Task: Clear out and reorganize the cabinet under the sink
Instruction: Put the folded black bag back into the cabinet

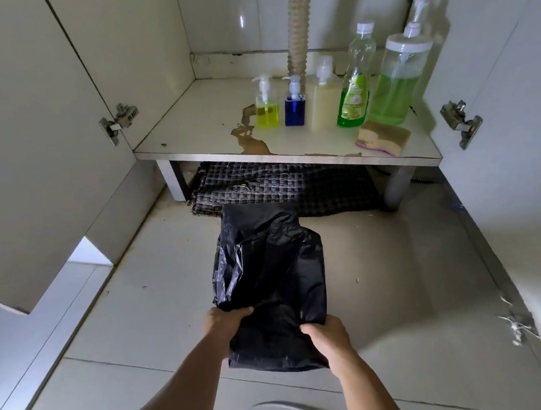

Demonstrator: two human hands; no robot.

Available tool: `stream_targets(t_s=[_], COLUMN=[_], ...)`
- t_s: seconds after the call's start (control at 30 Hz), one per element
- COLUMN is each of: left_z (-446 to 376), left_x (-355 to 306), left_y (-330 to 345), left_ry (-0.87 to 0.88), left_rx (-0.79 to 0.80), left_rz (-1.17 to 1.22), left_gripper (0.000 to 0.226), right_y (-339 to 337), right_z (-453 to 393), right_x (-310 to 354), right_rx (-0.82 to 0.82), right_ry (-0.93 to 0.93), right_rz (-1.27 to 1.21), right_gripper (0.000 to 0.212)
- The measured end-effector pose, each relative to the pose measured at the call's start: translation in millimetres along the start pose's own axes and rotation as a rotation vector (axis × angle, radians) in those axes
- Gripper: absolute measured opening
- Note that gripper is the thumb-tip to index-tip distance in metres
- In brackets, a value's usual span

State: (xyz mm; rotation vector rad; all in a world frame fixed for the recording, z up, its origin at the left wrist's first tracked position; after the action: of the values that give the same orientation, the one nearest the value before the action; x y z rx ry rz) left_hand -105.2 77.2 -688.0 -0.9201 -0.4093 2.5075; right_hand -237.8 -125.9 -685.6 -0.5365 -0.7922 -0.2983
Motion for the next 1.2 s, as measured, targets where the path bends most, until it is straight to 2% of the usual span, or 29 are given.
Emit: stream_targets(t_s=[0.07,0.13,0.3,0.43,0.5,0.57,0.63,0.73,0.8,0.87,0.93,1.0,1.1,1.13,1.2], left_z=[6,14,36,52,58,62,64,60,45,21,-6,-33,-40,-32,-13], left_x=[-5,-23,-75,-102,-122,-148,-183,-246,-288,-327,-358,-372,-383,-384,-379], left_y=[-2,-5,-32,-43,-52,-69,-91,-129,-154,-175,-190,-195,-198,-195,-185], left_ry=[-0.016,0.024,0.159,0.230,0.287,0.349,0.424,0.542,0.601,0.593,0.555,0.469,0.480,0.532,0.627], left_rx=[0.083,0.155,0.259,0.297,0.296,0.245,0.158,0.069,0.014,-0.084,-0.111,-0.129,-0.422,-0.525,-0.621], left_rz=[0.075,0.186,0.584,0.891,1.000,1.057,1.031,0.987,0.945,0.830,0.687,0.473,-0.029,-0.136,-0.202], left_gripper=[0.053,0.040,0.033,0.037,0.035,0.023,0.005,0.011,0.014,0.028,0.048,0.065,0.100,0.102,0.093], right_y=[-1,-3,-18,-25,-22,-16,-12,2,13,17,24,39,65,73,82], right_z=[3,7,22,40,44,41,36,13,-5,-24,-44,-58,-76,-78,-80], right_x=[25,55,150,231,264,295,327,375,407,428,427,413,404,402,402], right_rx=[-0.009,-0.022,0.013,0.037,0.029,0.016,-0.011,-0.035,-0.030,-0.049,-0.031,0.021,-0.003,-0.014,-0.073], right_ry=[-0.105,-0.227,-0.542,-0.822,-0.898,-0.935,-0.992,-0.970,-0.942,-0.888,-0.772,-0.703,-0.786,-0.821,-0.878], right_rz=[0.003,0.009,0.043,0.151,0.199,0.167,0.102,0.023,-0.013,-0.050,-0.009,0.160,0.655,0.803,0.977], right_gripper=[0.022,0.024,0.018,0.032,0.033,0.030,0.028,0.027,0.036,0.041,0.047,0.063,0.081,0.079,0.070])
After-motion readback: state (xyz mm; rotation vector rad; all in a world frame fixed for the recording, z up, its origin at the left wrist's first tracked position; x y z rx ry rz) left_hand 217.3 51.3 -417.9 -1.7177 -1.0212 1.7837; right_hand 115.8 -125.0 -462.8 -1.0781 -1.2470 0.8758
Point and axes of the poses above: each hand's wrist, its own z-axis away from the middle knuckle, its own y-axis out of the palm, x = y × z, the point moved 7 cm from there along -z, towards the middle knuckle, and after that the axes turned 5 degrees about -y, right-handed, at the moved point
